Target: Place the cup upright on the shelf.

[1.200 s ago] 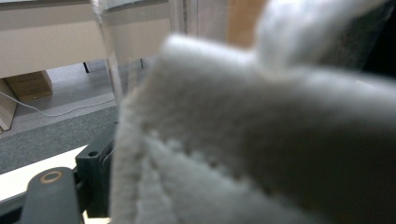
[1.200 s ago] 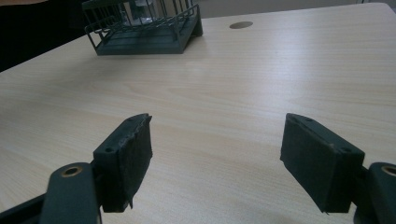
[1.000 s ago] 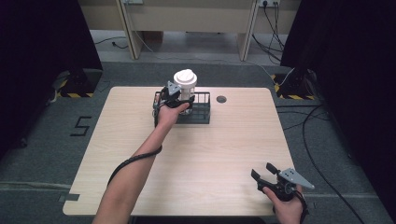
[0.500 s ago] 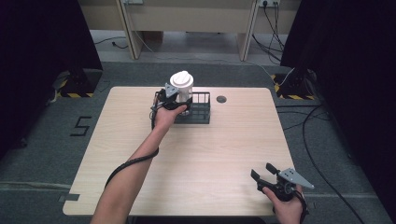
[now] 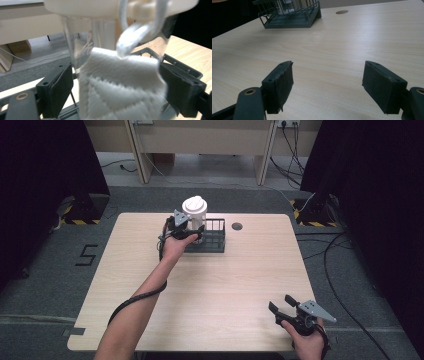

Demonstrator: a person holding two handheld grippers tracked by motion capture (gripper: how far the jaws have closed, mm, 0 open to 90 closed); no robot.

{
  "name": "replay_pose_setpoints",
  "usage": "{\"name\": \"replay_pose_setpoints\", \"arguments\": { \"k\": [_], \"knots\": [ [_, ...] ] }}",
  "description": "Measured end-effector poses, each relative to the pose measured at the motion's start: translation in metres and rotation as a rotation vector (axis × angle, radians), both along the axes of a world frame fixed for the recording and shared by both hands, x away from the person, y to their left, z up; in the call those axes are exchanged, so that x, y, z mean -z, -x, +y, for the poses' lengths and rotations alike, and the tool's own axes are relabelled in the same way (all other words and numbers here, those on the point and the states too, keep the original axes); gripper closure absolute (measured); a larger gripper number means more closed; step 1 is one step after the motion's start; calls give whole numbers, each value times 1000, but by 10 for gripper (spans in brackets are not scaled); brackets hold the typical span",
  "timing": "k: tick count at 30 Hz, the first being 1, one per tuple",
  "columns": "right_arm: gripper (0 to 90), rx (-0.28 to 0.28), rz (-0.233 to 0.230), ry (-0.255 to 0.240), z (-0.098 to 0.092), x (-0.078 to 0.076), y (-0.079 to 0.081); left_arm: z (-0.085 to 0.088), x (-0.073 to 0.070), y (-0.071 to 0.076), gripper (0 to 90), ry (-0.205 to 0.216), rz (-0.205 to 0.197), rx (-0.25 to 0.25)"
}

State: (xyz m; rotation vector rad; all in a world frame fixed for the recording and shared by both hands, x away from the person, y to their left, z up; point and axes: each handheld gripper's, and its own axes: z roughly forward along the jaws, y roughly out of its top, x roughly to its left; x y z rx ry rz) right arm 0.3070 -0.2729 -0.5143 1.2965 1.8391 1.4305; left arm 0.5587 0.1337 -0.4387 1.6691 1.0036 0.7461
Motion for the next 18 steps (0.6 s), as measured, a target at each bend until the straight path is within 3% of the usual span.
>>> {"name": "replay_pose_setpoints", "arguments": {
  "k": [18],
  "knots": [
    [251, 3, 5, -4, 1, 0, 0, 19, -2, 24, 147, -31, -9, 12]
  ]
}}
